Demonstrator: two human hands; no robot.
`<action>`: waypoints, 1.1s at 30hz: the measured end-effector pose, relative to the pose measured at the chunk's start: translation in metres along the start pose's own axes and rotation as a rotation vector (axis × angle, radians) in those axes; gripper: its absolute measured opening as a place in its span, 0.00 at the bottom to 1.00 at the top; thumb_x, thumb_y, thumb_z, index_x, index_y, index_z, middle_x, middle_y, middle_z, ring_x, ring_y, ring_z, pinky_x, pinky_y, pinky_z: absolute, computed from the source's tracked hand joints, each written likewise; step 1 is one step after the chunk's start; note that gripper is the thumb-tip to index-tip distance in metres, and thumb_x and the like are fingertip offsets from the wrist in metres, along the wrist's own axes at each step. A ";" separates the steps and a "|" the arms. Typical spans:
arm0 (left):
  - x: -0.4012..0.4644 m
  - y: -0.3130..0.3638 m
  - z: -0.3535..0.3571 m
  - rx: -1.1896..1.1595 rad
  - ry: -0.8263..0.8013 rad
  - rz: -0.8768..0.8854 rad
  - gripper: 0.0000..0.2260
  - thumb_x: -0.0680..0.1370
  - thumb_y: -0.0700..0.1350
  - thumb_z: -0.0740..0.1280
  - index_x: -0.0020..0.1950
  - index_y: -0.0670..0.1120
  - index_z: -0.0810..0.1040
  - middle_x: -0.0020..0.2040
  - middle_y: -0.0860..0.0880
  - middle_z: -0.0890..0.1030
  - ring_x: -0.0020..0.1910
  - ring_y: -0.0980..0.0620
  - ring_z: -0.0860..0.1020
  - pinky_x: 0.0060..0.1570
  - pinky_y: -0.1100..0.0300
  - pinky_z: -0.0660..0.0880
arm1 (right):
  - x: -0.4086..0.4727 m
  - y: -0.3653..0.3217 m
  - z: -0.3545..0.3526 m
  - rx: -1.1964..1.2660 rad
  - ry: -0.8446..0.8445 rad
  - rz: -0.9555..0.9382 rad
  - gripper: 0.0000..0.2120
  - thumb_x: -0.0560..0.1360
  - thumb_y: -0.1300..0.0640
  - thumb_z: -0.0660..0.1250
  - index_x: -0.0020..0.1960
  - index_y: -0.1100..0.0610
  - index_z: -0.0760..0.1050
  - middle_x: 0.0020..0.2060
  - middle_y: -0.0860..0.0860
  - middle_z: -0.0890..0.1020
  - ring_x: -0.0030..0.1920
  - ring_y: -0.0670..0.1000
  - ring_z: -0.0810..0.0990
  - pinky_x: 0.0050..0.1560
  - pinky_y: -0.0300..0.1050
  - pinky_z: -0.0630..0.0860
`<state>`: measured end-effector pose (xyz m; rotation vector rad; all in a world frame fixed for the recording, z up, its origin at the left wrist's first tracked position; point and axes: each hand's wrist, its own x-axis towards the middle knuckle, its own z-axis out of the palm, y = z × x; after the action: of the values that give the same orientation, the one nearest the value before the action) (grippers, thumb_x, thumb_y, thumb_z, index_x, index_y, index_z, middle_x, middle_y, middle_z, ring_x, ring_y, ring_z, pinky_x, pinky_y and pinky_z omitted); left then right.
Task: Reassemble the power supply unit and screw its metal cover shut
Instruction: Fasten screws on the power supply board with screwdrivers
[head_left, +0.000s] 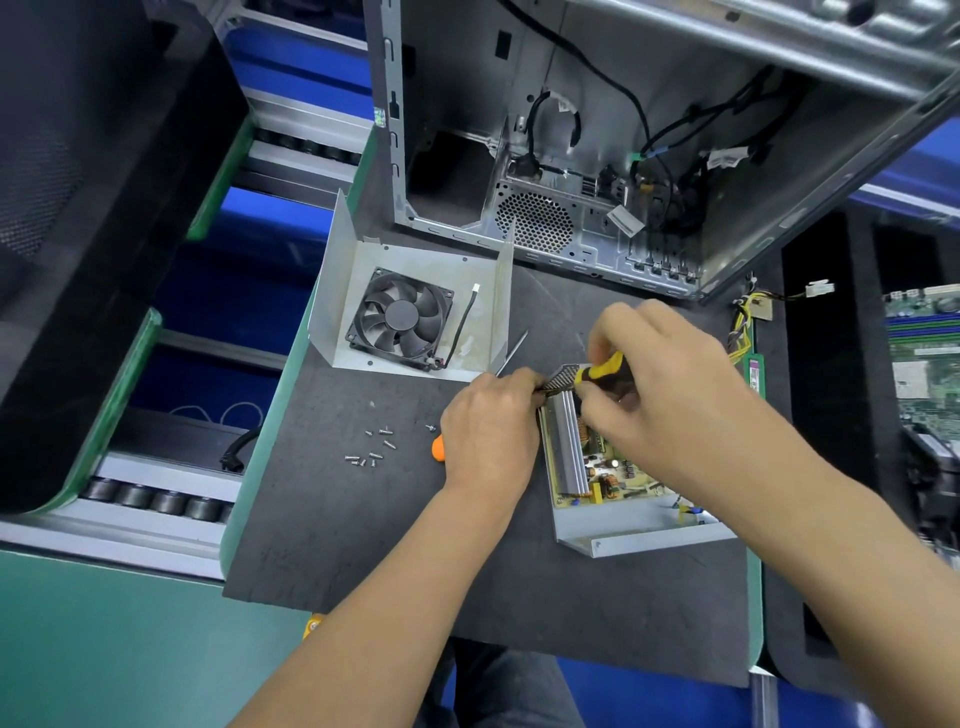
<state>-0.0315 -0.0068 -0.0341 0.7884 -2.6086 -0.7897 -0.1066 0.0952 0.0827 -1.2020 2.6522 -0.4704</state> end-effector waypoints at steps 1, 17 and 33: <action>0.000 0.000 0.000 -0.001 0.002 0.001 0.08 0.66 0.37 0.81 0.39 0.47 0.84 0.26 0.46 0.75 0.25 0.45 0.75 0.22 0.61 0.65 | 0.000 -0.001 0.000 0.004 -0.008 -0.002 0.09 0.73 0.56 0.69 0.46 0.51 0.68 0.41 0.49 0.71 0.37 0.57 0.75 0.42 0.56 0.76; 0.001 -0.007 0.002 0.043 0.000 0.051 0.08 0.66 0.37 0.81 0.36 0.46 0.83 0.26 0.46 0.74 0.24 0.46 0.74 0.21 0.59 0.67 | 0.011 -0.002 -0.009 -0.060 -0.041 0.020 0.09 0.76 0.50 0.69 0.47 0.54 0.73 0.42 0.51 0.77 0.46 0.59 0.77 0.48 0.56 0.75; 0.001 -0.010 0.003 0.105 0.045 0.129 0.11 0.62 0.37 0.83 0.33 0.47 0.81 0.24 0.49 0.72 0.23 0.49 0.71 0.20 0.61 0.63 | 0.011 0.000 -0.019 -0.229 -0.164 0.049 0.12 0.79 0.47 0.64 0.51 0.56 0.75 0.41 0.50 0.75 0.46 0.59 0.77 0.46 0.50 0.72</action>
<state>-0.0296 -0.0136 -0.0425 0.6491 -2.6471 -0.5970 -0.1197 0.0909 0.0996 -1.1757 2.6389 -0.0569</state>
